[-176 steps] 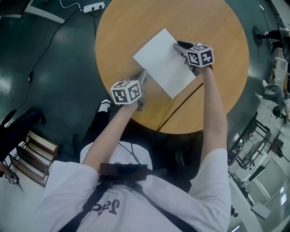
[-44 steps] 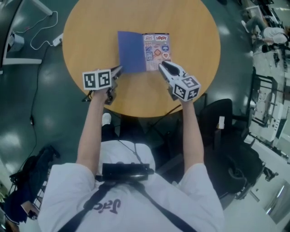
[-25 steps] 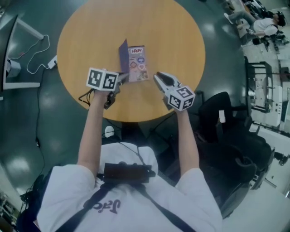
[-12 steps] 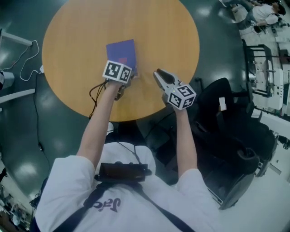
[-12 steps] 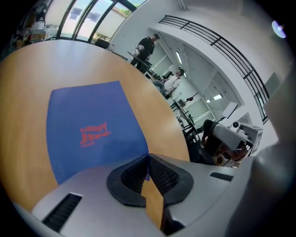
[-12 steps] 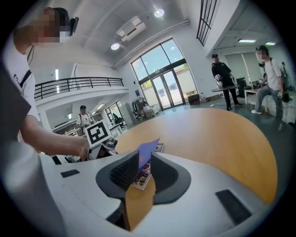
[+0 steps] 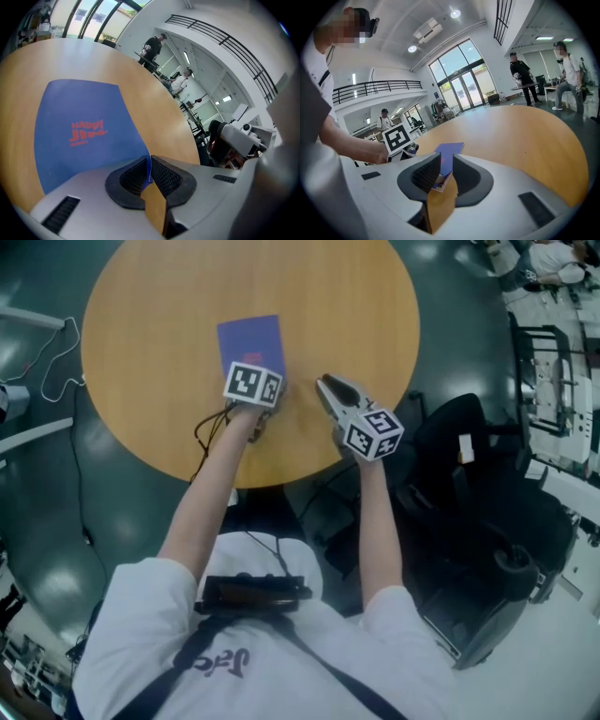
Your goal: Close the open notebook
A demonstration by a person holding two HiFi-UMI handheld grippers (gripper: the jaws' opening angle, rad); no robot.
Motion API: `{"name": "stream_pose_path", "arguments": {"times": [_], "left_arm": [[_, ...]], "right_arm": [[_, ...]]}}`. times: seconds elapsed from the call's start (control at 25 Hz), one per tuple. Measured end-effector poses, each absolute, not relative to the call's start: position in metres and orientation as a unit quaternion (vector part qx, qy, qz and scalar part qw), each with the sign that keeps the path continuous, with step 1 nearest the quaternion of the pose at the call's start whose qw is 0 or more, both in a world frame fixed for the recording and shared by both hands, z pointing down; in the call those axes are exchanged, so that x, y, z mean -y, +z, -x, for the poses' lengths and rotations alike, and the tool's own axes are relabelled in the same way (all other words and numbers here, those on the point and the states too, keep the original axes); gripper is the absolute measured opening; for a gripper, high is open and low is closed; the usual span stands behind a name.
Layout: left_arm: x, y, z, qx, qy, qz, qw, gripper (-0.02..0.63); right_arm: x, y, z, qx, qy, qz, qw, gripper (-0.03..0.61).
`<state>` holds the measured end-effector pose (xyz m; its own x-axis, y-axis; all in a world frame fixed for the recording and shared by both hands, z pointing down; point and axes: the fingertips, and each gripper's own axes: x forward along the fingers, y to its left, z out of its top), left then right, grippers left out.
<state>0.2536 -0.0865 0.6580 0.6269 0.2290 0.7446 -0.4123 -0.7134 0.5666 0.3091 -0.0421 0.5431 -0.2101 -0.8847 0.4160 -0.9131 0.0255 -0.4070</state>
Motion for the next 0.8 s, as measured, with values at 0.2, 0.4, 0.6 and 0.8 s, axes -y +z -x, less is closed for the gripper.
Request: {"name": "stream_pose_path", "arguments": {"times": [0.2,0.4,0.6,0.8], "left_arm": [[0.085,0.653,-0.256,0.06,0.408,-0.838,0.358,0.071],[0.09,0.613,-0.234,0.081,0.346,-0.866,0.352,0.08],[0.097,0.559,-0.189,0.098,0.269,-0.893,0.346,0.08],[0.087,0.534,-0.154,0.076,0.24,-0.91,0.329,0.183]], "right_arm": [[0.03,0.549,-0.315,0.695,0.313,-0.647,0.007,0.103],[0.011,0.54,-0.313,0.675,0.305,-0.672,0.009,0.103],[0.015,0.496,-0.27,0.692,0.252,-0.677,-0.003,0.103],[0.013,0.452,-0.226,0.703,0.212,-0.678,-0.046,0.103]]}}
